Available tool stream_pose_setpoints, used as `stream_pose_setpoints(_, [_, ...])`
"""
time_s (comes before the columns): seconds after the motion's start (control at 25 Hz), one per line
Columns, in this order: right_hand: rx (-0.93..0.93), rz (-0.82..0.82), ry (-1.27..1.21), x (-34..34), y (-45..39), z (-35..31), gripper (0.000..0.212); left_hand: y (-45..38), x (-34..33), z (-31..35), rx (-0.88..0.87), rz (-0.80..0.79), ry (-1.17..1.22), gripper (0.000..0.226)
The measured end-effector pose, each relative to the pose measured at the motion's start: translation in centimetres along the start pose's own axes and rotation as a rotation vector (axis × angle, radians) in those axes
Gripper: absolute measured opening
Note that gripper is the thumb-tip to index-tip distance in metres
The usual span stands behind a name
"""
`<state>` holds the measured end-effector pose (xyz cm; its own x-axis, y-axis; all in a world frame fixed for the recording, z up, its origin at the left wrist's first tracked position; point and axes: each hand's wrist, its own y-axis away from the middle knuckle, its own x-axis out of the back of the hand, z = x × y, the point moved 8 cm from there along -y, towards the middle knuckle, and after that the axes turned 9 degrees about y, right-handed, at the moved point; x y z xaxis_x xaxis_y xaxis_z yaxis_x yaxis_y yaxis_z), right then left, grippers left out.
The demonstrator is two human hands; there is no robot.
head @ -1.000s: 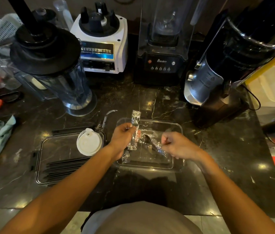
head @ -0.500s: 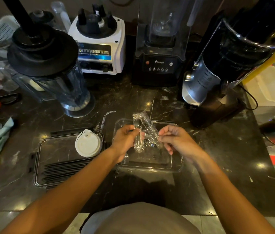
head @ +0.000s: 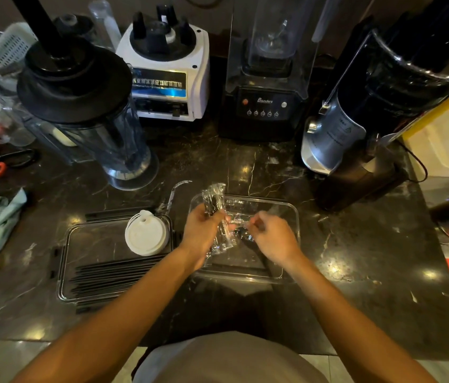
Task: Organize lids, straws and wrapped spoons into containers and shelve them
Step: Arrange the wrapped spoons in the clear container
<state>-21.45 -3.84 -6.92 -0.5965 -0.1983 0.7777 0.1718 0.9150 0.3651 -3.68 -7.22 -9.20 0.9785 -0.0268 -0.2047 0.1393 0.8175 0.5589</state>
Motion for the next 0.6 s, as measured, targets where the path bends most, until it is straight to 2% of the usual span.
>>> stream_pose_setpoints(0.08, [0.092,0.035,0.285,-0.6,-0.6,-0.9,0.029,0.1,0.7,1.0,-0.029,0.023,0.045,0.014])
stream_pose_setpoints(0.16, [0.129,-0.016,0.414,-2.2,-1.2,-1.4,0.042,0.7,1.3,2.1,-0.048,0.027,0.073,0.014])
stream_pose_setpoints(0.28, [0.123,-0.049,0.522,-3.4,-1.8,-1.2,0.035,1.3,2.7,3.0,-0.036,0.032,0.123,0.021])
stream_pose_setpoints(0.36, [0.098,-0.078,0.462,-3.3,-1.9,-0.7,0.02,1.7,3.7,3.7,-0.043,0.046,0.146,0.022])
stream_pose_setpoints(0.44, [0.027,-0.174,0.306,-3.5,-1.8,0.3,0.009,1.9,4.3,4.0,-0.051,0.06,0.176,0.02])
stream_pose_setpoints(0.52, [-0.037,-0.28,0.085,-3.4,-1.3,1.1,0.019,2.0,4.2,3.8,-0.031,0.064,0.205,0.02])
stream_pose_setpoints(0.6, [-0.058,-0.35,-0.094,-2.9,-0.5,1.3,0.02,1.9,3.8,3.3,0.001,0.061,0.204,0.021])
